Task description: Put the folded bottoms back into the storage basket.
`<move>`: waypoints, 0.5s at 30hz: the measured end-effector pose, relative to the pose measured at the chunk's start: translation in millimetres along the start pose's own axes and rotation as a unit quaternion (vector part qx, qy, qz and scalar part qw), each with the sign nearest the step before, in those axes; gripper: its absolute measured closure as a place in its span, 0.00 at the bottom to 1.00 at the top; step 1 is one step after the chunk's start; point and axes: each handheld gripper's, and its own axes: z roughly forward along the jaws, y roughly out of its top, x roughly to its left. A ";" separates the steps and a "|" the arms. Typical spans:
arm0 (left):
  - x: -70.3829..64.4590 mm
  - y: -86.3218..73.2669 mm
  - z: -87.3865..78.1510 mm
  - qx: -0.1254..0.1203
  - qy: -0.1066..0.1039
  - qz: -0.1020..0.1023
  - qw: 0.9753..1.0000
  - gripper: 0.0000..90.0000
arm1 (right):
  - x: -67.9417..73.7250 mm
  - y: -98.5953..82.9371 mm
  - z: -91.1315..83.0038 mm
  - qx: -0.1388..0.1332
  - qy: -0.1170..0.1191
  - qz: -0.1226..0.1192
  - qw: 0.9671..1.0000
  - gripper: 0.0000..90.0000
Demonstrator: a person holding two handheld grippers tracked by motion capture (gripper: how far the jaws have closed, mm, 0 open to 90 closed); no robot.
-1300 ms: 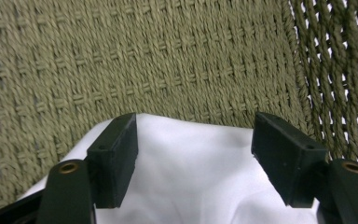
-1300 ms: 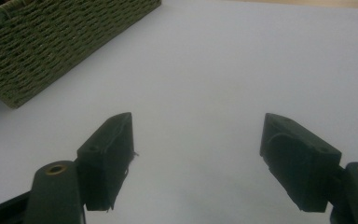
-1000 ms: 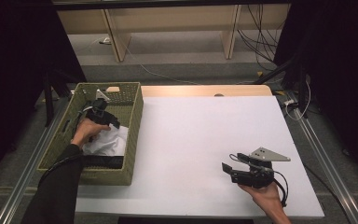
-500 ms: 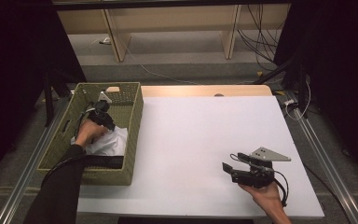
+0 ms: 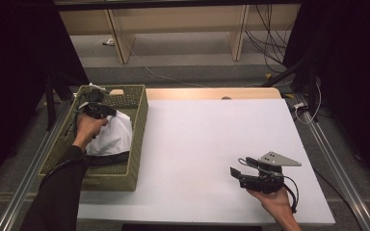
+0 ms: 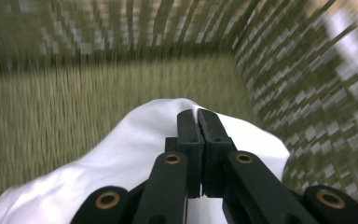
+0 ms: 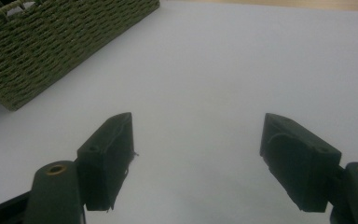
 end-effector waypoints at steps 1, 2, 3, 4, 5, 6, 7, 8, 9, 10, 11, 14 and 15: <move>-0.6 0.4 -0.5 -0.006 -0.008 0.004 1.000 0.98 | -0.1 0.0 0.0 0.000 0.000 0.000 1.000 0.30; -0.7 0.3 0.5 -0.007 -0.013 0.008 1.000 0.98 | 0.0 0.0 0.0 0.000 0.000 0.000 1.000 0.30; -1.1 -0.8 2.2 -0.011 -0.012 0.011 1.000 0.98 | 0.1 0.0 0.0 0.000 0.000 0.000 1.000 0.30; -0.9 -2.2 4.7 -0.012 -0.014 0.010 1.000 0.98 | 0.4 0.0 0.0 0.000 0.000 0.000 1.000 0.30; -0.6 -3.9 8.0 -0.009 -0.019 0.006 1.000 0.98 | 0.6 0.1 0.0 0.001 0.001 0.000 1.000 0.30; -1.4 -6.3 12.6 -0.001 -0.023 0.008 1.000 0.97 | 0.6 0.1 0.0 0.001 0.001 0.000 1.000 0.30; -2.3 -7.6 15.2 0.005 -0.020 0.009 1.000 0.97 | 0.5 0.0 0.0 0.001 0.001 0.000 1.000 0.30; -3.1 -8.9 18.2 0.014 -0.017 0.005 1.000 0.97 | 0.4 0.0 -0.1 0.001 0.001 0.000 1.000 0.30; -2.9 -9.3 20.0 0.025 -0.015 0.003 1.000 0.96 | 0.3 -0.1 -0.1 0.000 0.001 0.000 1.000 0.30; -2.9 -9.3 20.2 0.027 -0.013 0.006 1.000 0.93 | 0.1 -0.1 -0.1 0.001 0.000 0.000 1.000 0.30; -2.9 -8.9 18.4 0.020 -0.009 0.009 1.000 0.89 | 0.0 -0.1 -0.1 0.000 0.000 0.000 1.000 0.30; -1.5 -3.6 6.7 0.017 -0.004 0.001 1.000 0.72 | 0.1 -0.1 -0.5 0.001 0.000 0.000 1.000 0.30; -1.1 -1.7 1.8 0.018 0.006 0.003 1.000 0.67 | -0.1 -0.2 -0.1 0.000 0.001 0.000 1.000 0.30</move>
